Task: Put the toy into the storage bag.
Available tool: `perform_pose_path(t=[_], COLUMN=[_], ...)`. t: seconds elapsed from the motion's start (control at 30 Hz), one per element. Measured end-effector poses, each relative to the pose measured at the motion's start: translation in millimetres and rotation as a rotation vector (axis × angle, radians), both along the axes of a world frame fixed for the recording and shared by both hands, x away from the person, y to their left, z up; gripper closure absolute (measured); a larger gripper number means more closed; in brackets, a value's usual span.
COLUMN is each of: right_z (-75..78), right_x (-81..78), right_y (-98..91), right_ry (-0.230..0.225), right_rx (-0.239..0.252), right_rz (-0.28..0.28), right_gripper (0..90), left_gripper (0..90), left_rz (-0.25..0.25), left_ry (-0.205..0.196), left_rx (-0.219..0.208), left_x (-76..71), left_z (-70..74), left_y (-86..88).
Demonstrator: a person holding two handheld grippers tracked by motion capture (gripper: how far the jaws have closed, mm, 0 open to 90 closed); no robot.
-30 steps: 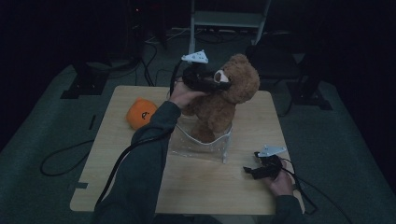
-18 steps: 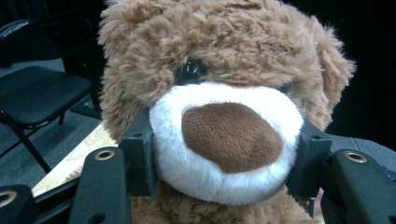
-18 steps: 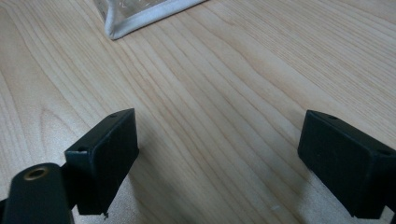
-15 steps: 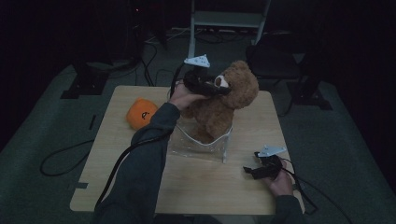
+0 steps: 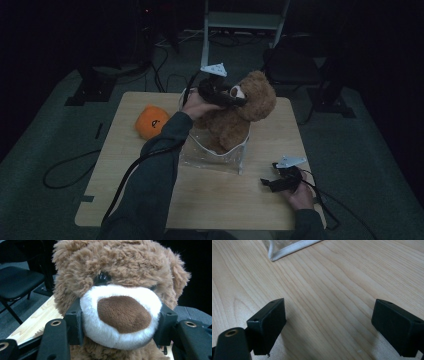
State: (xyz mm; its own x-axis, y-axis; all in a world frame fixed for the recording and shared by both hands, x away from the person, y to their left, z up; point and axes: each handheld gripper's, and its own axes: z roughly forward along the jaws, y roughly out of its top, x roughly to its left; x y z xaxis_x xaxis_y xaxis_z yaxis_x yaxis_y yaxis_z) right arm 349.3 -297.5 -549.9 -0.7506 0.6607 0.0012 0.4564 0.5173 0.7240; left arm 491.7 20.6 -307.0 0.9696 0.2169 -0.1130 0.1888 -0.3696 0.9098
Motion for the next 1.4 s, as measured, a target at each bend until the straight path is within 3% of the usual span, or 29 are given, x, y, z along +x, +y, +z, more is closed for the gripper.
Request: perform_pose_path(t=[0.73,1.4], right_z=[0.0,0.0], right_x=[0.0,-0.1], right_y=[0.0,0.0], right_ry=[0.000,0.001], right_rx=[0.001,0.000], right_rz=[0.000,-0.001], right_gripper=[11.5,11.4], left_gripper=[39.8,34.9], left_rz=[-0.002,0.010], left_ry=[0.025,0.059], left_rx=[-0.001,0.044], left_x=[0.2,1.0], left_z=[-11.4,-14.8], left_y=[-0.6,-2.2])
